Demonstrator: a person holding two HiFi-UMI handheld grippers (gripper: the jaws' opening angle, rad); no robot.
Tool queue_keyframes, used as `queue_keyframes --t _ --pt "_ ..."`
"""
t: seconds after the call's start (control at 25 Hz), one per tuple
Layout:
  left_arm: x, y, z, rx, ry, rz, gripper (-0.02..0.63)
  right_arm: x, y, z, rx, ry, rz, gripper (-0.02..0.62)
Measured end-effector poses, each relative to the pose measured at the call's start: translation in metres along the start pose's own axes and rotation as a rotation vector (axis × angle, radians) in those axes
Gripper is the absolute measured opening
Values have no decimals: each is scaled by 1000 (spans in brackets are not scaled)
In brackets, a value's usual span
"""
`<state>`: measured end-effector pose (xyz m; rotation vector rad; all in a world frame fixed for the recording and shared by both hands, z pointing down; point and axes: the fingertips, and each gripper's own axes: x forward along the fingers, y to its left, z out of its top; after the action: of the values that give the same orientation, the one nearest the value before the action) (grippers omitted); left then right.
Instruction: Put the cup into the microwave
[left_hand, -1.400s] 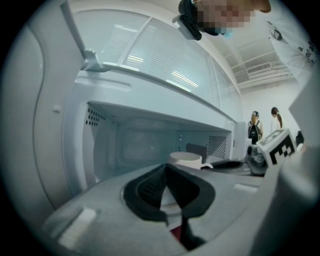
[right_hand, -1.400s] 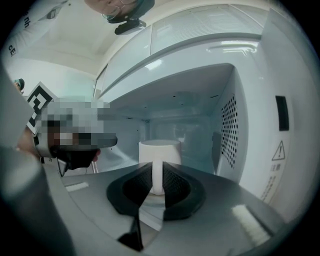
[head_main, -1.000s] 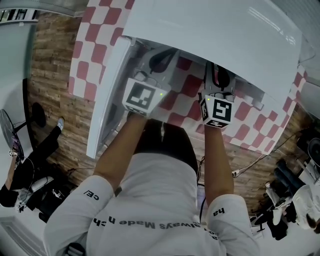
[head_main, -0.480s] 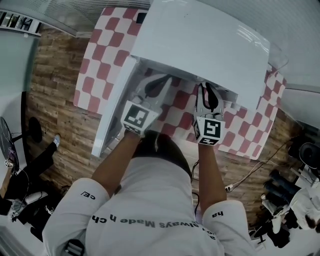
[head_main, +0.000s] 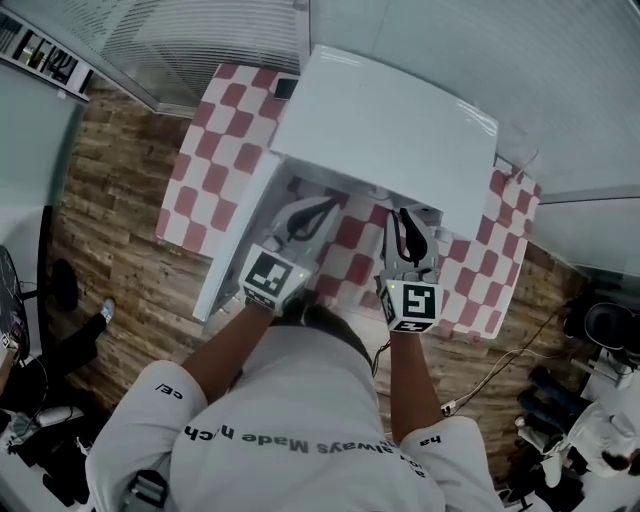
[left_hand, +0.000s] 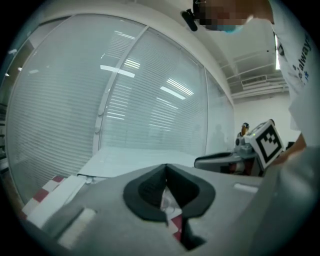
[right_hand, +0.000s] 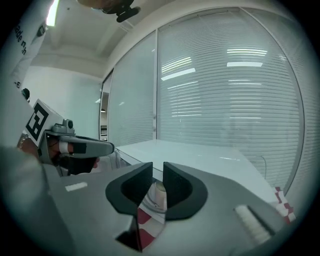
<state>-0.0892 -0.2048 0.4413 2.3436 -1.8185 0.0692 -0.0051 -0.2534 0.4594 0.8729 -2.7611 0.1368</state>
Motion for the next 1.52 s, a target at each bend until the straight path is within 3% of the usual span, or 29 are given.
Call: queue_keyframes --t 0.52,0.8,1.52 --pt "-47 -22 90 12 -64 -13 5 -65 26 96 -19 -63 55 60" --pt "-62 -41 120 2 -101 -20 5 -92 40 133 -21 -95 92 61" --pt "-71 -58 154 20 -134 -45 5 -120 49 161 -57 -94 141 64"
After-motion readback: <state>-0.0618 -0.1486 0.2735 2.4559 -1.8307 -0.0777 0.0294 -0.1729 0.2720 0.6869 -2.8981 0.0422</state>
